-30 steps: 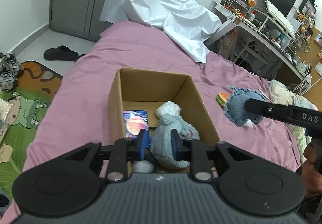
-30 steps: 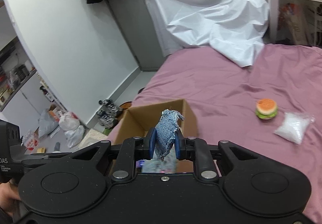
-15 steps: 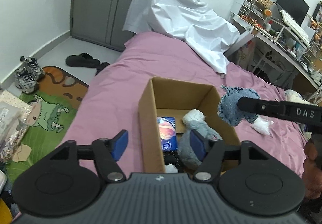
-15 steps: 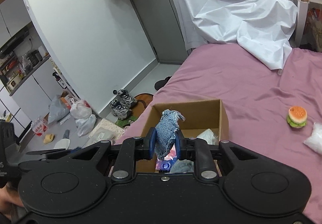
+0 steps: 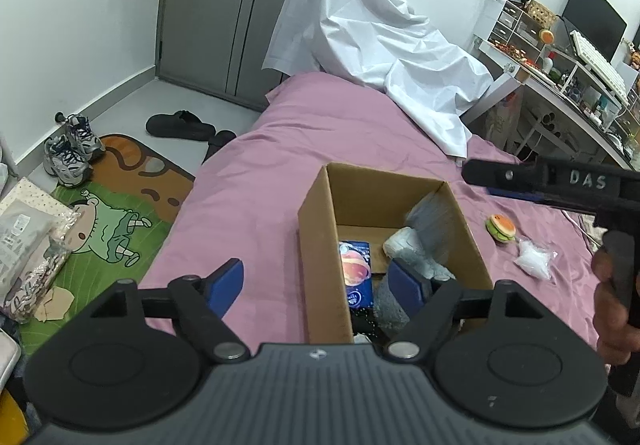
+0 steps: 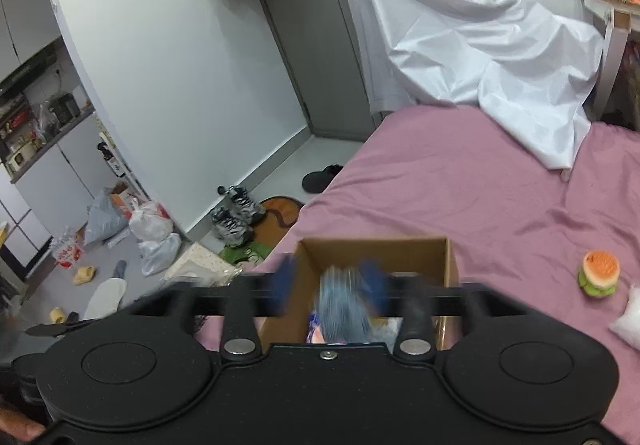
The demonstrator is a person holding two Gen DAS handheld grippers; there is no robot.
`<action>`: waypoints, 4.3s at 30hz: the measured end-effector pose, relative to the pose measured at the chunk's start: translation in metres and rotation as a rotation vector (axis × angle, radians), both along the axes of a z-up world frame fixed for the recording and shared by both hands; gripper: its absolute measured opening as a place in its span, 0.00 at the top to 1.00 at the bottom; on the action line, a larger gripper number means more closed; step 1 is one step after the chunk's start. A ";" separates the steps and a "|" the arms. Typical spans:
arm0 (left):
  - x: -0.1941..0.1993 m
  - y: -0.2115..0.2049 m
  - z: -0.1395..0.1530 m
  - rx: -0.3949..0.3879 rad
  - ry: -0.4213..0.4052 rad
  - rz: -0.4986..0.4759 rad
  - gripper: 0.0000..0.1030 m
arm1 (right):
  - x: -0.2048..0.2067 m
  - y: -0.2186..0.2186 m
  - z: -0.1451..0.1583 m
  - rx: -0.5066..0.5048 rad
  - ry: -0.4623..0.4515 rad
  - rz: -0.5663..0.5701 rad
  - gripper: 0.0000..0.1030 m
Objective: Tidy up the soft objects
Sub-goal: 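Carry the denim and black item to the cardboard box and open both tools, then grasp the burger plush with the left tool while the right tool grasps the plastic bag, then carry the burger plush and plastic bag over the cardboard box and lower them in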
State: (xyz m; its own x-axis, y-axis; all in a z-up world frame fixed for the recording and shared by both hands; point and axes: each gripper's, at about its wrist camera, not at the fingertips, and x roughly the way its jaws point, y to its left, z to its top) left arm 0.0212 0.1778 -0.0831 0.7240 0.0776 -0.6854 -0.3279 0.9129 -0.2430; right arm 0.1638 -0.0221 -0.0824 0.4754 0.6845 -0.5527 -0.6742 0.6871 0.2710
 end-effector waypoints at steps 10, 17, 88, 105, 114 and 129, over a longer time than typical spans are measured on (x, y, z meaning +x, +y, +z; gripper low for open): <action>-0.002 0.004 0.008 0.024 -0.015 0.047 0.17 | 0.002 -0.027 0.014 -0.020 -0.048 -0.021 0.21; 0.006 -0.015 0.026 0.077 -0.025 0.037 0.16 | 0.010 -0.079 0.023 -0.018 -0.061 -0.050 0.12; 0.297 -0.230 -0.079 0.052 0.161 -0.333 0.27 | 0.171 -0.283 -0.176 0.459 0.594 -0.275 0.48; 0.312 -0.240 -0.108 0.005 0.219 -0.317 0.60 | 0.172 -0.287 -0.177 0.410 0.548 -0.264 0.71; 0.285 -0.226 -0.076 0.041 0.208 -0.312 0.61 | 0.167 -0.281 -0.166 0.378 0.508 -0.249 0.73; 0.206 -0.190 0.005 0.062 0.074 -0.254 0.61 | 0.128 -0.264 -0.111 0.332 0.303 -0.215 0.76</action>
